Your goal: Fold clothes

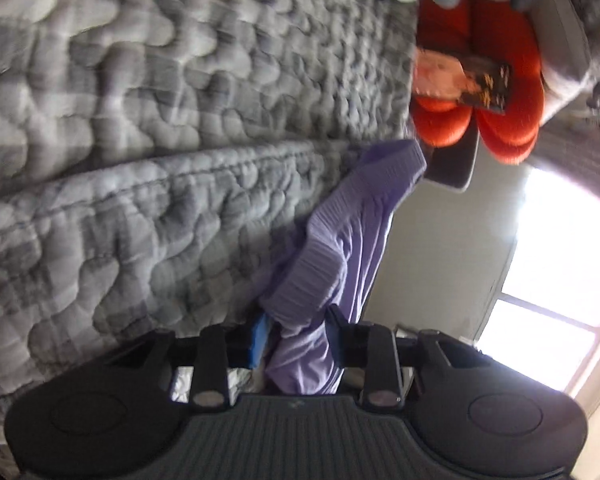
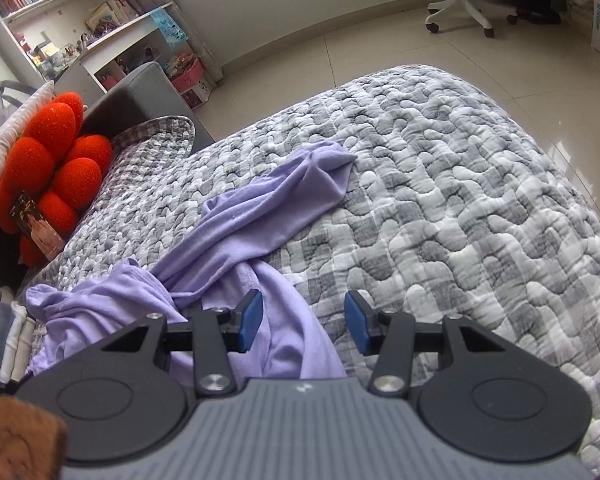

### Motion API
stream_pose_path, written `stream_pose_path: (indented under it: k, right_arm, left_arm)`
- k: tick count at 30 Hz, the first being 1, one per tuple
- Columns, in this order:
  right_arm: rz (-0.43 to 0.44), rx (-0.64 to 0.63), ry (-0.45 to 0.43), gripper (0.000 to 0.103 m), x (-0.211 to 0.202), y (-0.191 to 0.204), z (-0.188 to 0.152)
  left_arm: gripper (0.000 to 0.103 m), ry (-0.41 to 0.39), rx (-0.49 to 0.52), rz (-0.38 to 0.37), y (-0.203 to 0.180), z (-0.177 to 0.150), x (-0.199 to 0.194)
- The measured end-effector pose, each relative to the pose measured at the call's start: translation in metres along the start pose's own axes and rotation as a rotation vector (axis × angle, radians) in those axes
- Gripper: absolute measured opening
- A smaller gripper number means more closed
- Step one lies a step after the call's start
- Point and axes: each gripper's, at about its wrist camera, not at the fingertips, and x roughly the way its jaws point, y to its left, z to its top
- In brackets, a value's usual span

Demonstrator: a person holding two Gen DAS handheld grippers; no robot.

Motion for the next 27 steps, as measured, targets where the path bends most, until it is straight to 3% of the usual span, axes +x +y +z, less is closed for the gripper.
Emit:
stream_pose_path:
  k: [3, 6, 9, 11, 14, 21, 27]
  right_arm:
    - [0.018, -0.024, -0.004, 0.048, 0.002, 0.004, -0.002]
    - [0.036, -0.047, -0.008, 0.038, 0.004, 0.009, -0.005]
    - [0.055, -0.072, -0.011, 0.022, 0.006, 0.013, -0.007]
    - [0.062, -0.096, -0.013, 0.005, 0.008, 0.016, -0.009]
    - [0.027, -0.09, -0.046, 0.004, 0.003, 0.018, -0.009]
    - [0.016, -0.055, -0.169, 0.004, -0.043, 0.013, 0.001]
    - [-0.04, -0.054, -0.241, 0.004, -0.08, 0.0, 0.001]
  left_arm:
    - [0.018, -0.052, 0.024, 0.012, -0.003, -0.001, -0.002]
    - [0.01, -0.124, 0.067, 0.034, -0.007, 0.0, -0.008]
    - [0.008, -0.197, 0.139, 0.06, -0.01, 0.003, -0.02]
    - [0.008, -0.239, 0.189, 0.073, -0.013, 0.009, -0.027]
    - [0.008, -0.296, 0.262, 0.09, -0.02, 0.014, -0.04]
    - [0.008, -0.3, 0.379, 0.102, -0.036, 0.013, -0.077]
    - [0.008, -0.301, 0.393, 0.162, -0.033, 0.012, -0.104]
